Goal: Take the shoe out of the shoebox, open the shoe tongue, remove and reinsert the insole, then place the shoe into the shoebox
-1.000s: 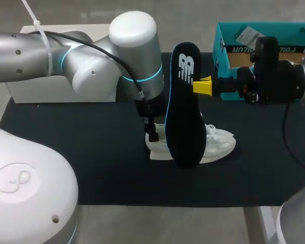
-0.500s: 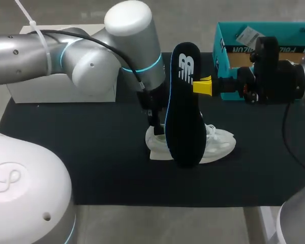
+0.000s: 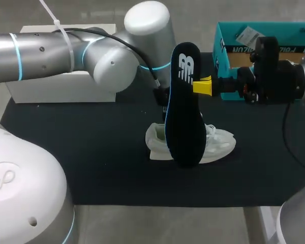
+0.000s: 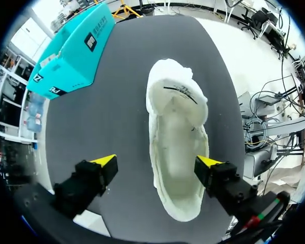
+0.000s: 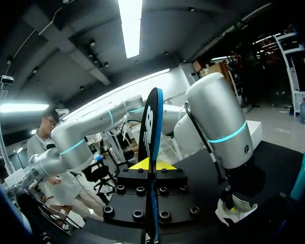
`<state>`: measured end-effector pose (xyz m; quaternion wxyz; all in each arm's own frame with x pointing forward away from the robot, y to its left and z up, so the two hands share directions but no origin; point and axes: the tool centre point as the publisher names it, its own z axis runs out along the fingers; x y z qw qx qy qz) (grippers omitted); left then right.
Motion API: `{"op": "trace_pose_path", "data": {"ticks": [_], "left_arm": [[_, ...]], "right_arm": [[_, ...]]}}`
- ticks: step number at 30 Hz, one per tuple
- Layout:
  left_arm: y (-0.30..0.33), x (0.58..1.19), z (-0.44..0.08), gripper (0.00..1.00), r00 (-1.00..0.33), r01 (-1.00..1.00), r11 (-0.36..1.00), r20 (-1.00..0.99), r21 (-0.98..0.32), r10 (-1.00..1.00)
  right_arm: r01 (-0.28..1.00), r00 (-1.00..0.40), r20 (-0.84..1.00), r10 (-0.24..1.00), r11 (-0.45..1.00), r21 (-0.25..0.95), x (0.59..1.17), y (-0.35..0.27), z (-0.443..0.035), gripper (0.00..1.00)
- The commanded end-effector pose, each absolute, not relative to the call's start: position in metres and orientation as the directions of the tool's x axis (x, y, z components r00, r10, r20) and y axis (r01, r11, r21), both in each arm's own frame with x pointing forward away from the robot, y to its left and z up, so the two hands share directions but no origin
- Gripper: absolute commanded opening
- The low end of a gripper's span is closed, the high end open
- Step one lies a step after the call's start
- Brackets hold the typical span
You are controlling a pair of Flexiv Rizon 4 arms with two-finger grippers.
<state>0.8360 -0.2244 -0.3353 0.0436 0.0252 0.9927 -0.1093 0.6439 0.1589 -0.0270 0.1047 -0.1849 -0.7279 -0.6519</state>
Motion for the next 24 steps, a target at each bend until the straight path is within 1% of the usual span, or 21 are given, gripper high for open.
{"op": "trace_pose_path", "data": {"ticks": [1, 7, 8, 10, 11, 12, 13, 15, 16, 17, 18, 19, 20, 24], "left_arm": [[-0.240, 0.847, -0.358, 1.00, -0.996, 0.050, 0.976, -0.083, -0.214, 0.033], [-0.244, 0.856, -0.367, 1.00, -0.997, 0.029, 0.977, -0.071, -0.209, 0.014], [-0.245, 0.857, -0.368, 0.99, -0.997, 0.028, 0.978, -0.070, -0.209, 0.014], [-0.247, 0.859, -0.370, 0.89, -0.998, 0.029, 0.978, -0.069, -0.206, 0.015], [-0.249, 0.859, -0.371, 0.82, -0.998, 0.030, 0.978, -0.068, -0.205, 0.016], [-0.250, 0.859, -0.372, 0.64, -0.998, 0.032, 0.979, -0.067, -0.203, 0.019], [-0.251, 0.859, -0.373, 0.53, -0.998, 0.034, 0.979, -0.065, -0.202, 0.021], [-0.253, 0.859, -0.376, 0.46, -0.998, 0.037, 0.979, -0.060, -0.202, 0.025], [-0.253, 0.858, -0.377, 0.38, -0.998, 0.038, 0.978, -0.059, -0.204, 0.026], [-0.254, 0.857, -0.378, 0.24, -0.998, 0.040, 0.978, -0.056, -0.206, 0.029], [-0.255, 0.856, -0.379, 0.13, -0.998, 0.041, 0.978, -0.054, -0.206, 0.031], [-0.256, 0.855, -0.380, 0.06, -0.998, 0.045, 0.977, -0.051, -0.207, 0.036], [-0.256, 0.852, -0.381, 0.00, -0.998, 0.049, 0.977, -0.049, -0.209, 0.039], [-0.258, 0.845, -0.388, 0.00, -0.998, 0.057, 0.977, -0.037, -0.205, 0.050]], "right_arm": [[0.406, -0.909, 0.394, 0.134, 0.081, 0.910, 0.644, 0.160, -0.028, 0.00], [0.406, -0.909, 0.394, 0.134, 0.081, 0.910, 0.644, 0.160, -0.028, 0.00], [0.406, -0.909, 0.394, 0.134, 0.081, 0.910, 0.644, 0.160, -0.028, 0.00], [0.406, -0.909, 0.394, 0.134, 0.081, 0.910, 0.644, 0.160, -0.028, 0.00], [0.406, -0.909, 0.394, 0.134, 0.081, 0.910, 0.644, 0.160, -0.028, 0.00], [0.406, -0.909, 0.394, 0.134, 0.081, 0.910, 0.644, 0.160, -0.028, 0.00], [0.406, -0.909, 0.394, 0.134, 0.081, 0.910, 0.644, 0.160, -0.028, 0.00], [0.406, -0.909, 0.394, 0.134, 0.081, 0.910, 0.644, 0.160, -0.028, 0.00], [0.406, -0.909, 0.394, 0.134, 0.081, 0.910, 0.644, 0.160, -0.028, 0.00], [0.406, -0.909, 0.394, 0.134, 0.081, 0.910, 0.644, 0.160, -0.028, 0.00], [0.406, -0.909, 0.394, 0.134, 0.081, 0.910, 0.644, 0.160, -0.028, 0.00], [0.406, -0.909, 0.394, 0.134, 0.081, 0.910, 0.644, 0.160, -0.028, 0.00], [0.406, -0.909, 0.394, 0.134, 0.081, 0.910, 0.644, 0.160, -0.028, 0.00], [0.406, -0.909, 0.394, 0.134, 0.081, 0.910, 0.644, 0.160, -0.028, 0.00]]}}
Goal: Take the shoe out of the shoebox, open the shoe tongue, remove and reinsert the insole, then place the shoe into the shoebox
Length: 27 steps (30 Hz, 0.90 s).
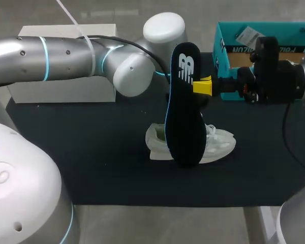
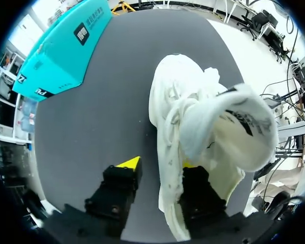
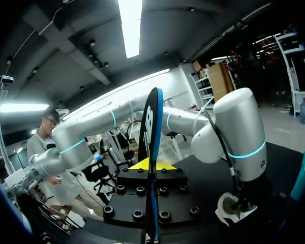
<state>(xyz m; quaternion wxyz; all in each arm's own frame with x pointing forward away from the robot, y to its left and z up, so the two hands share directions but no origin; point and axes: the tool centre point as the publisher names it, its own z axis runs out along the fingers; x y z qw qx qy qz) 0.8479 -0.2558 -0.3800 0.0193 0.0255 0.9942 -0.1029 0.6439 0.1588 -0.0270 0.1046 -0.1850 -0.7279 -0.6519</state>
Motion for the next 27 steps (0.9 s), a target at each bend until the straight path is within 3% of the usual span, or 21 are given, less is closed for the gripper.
{"op": "trace_pose_path", "data": {"ticks": [1, 25, 27], "left_arm": [[-0.2591, 0.8437, -0.3895, 0.00, -0.998, 0.058, 0.977, -0.034, -0.203, 0.053], [-0.2611, 0.8388, -0.3948, 0.00, -0.998, 0.059, 0.981, -0.021, -0.183, 0.056], [-0.2603, 0.8454, -0.3869, 0.00, -0.989, 0.139, 0.981, -0.070, -0.135, 0.130]], "right_arm": [[0.406, -0.909, 0.394, 0.134, 0.081, 0.910, 0.6438, 0.1602, -0.0278, 0.00], [0.406, -0.909, 0.394, 0.134, 0.081, 0.910, 0.6438, 0.1602, -0.0278, 0.00], [0.406, -0.909, 0.394, 0.134, 0.081, 0.910, 0.6438, 0.1602, -0.0278, 0.00]]}}
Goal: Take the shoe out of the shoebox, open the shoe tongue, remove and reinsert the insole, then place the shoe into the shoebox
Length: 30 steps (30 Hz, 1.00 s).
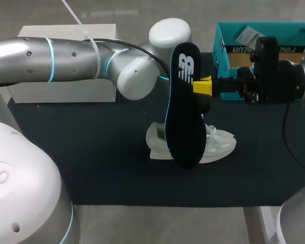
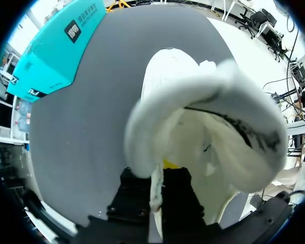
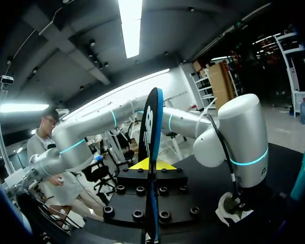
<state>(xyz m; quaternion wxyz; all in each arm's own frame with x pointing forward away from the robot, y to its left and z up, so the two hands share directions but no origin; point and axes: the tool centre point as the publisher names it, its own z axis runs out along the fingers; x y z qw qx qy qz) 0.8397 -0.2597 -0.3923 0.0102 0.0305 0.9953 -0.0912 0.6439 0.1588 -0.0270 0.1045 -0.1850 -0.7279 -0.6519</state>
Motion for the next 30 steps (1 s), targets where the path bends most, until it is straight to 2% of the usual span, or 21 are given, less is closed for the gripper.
{"op": "trace_pose_path", "data": {"ticks": [1, 2, 3, 5, 9, 12, 15, 24, 30], "left_arm": [[-0.259, 0.850, -0.383, 0.00, -0.983, 0.176, 0.978, -0.074, -0.116, 0.168], [-0.262, 0.855, -0.381, 0.00, -0.970, 0.240, 0.968, -0.062, -0.069, 0.236], [-0.261, 0.857, -0.379, 0.00, -0.969, 0.241, 0.966, -0.082, -0.095, 0.233], [-0.264, 0.862, -0.373, 0.00, -0.953, 0.299, 0.953, -0.051, -0.045, 0.297], [-0.266, 0.868, -0.363, 0.00, -0.920, 0.393, 0.919, -0.022, -0.035, 0.392], [-0.266, 0.870, -0.354, 0.00, -0.844, 0.535, 0.845, 0.044, -0.026, 0.535], [-0.265, 0.871, -0.344, 0.00, -0.735, 0.671, 0.741, 0.106, -0.030, 0.670], [-0.250, 0.900, -0.320, 0.00, -0.471, 0.860, 0.493, 0.172, -0.128, 0.865], [-0.241, 0.906, -0.311, 0.00, -0.118, 0.958, 0.172, 0.229, -0.231, 0.966]], "right_arm": [[0.406, -0.909, 0.394, 0.134, 0.081, 0.910, 0.644, 0.160, -0.028, 0.00], [0.406, -0.909, 0.394, 0.134, 0.081, 0.910, 0.644, 0.160, -0.028, 0.00], [0.406, -0.909, 0.394, 0.134, 0.081, 0.910, 0.644, 0.160, -0.028, 0.00], [0.406, -0.909, 0.394, 0.134, 0.081, 0.910, 0.644, 0.160, -0.028, 0.00], [0.406, -0.909, 0.394, 0.134, 0.081, 0.910, 0.644, 0.160, -0.028, 0.00], [0.406, -0.909, 0.394, 0.134, 0.081, 0.910, 0.644, 0.160, -0.028, 0.00], [0.406, -0.909, 0.394, 0.134, 0.081, 0.910, 0.644, 0.160, -0.028, 0.00], [0.406, -0.909, 0.394, 0.134, 0.081, 0.910, 0.644, 0.160, -0.028, 0.00], [0.406, -0.909, 0.394, 0.134, 0.081, 0.910, 0.644, 0.160, -0.028, 0.00]]}}
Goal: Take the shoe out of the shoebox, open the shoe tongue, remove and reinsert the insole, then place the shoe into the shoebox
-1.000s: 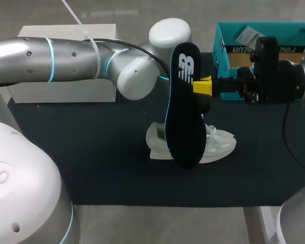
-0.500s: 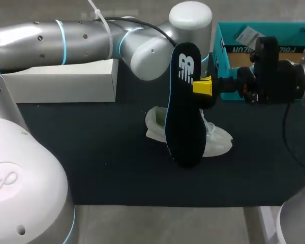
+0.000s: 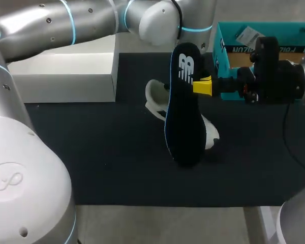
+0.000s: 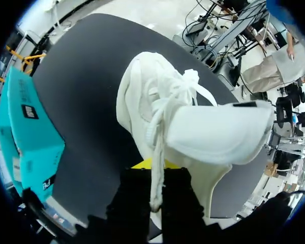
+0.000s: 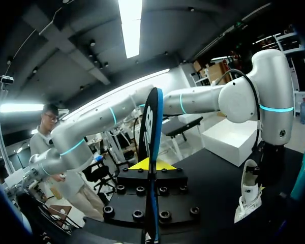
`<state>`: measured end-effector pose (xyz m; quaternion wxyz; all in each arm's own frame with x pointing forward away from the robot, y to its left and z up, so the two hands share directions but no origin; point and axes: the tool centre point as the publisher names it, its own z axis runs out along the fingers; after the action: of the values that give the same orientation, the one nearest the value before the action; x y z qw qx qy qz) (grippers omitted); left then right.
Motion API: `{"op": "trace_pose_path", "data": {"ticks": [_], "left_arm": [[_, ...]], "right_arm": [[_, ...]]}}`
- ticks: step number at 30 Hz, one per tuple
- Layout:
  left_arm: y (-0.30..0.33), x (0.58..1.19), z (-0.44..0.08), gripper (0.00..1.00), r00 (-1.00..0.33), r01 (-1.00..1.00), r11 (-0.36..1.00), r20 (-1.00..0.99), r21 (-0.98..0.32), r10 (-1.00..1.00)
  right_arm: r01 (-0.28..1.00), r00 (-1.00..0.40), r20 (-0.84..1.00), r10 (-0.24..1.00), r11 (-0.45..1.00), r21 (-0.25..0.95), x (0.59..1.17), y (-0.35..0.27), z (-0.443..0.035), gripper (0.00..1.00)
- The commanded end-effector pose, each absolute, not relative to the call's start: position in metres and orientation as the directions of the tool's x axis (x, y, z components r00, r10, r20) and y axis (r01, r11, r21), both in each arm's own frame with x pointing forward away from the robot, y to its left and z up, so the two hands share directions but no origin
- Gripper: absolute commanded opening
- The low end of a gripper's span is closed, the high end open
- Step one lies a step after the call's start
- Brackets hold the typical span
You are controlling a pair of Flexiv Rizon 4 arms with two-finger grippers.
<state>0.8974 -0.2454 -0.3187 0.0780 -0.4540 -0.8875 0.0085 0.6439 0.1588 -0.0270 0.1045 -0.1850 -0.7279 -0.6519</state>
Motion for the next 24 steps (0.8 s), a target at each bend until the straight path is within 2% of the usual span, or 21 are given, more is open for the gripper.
{"op": "trace_pose_path", "data": {"ticks": [1, 4, 7, 21, 24], "left_arm": [[-0.239, 0.907, -0.310, 0.00, -0.065, 0.964, 0.118, 0.216, -0.239, 0.974], [-0.237, 0.908, -0.309, 0.00, 0.057, 0.974, -0.007, 0.215, -0.225, 0.975], [-0.231, 0.910, -0.309, 0.00, 0.104, 0.973, -0.056, 0.209, -0.226, 0.972], [-0.231, 0.910, -0.309, 0.00, 0.104, 0.973, -0.056, 0.209, -0.226, 0.972], [-0.232, 0.917, -0.319, 0.00, 0.066, 0.979, -0.026, 0.195, -0.201, 0.979]], "right_arm": [[0.406, -0.909, 0.394, 0.134, 0.081, 0.910, 0.644, 0.160, -0.028, 0.00], [0.406, -0.909, 0.394, 0.134, 0.081, 0.910, 0.644, 0.160, -0.028, 0.00], [0.406, -0.909, 0.394, 0.134, 0.081, 0.910, 0.644, 0.160, -0.028, 0.00], [0.406, -0.909, 0.394, 0.134, 0.081, 0.910, 0.644, 0.160, -0.028, 0.00], [0.406, -0.909, 0.394, 0.134, 0.081, 0.910, 0.644, 0.160, -0.028, 0.00]]}}
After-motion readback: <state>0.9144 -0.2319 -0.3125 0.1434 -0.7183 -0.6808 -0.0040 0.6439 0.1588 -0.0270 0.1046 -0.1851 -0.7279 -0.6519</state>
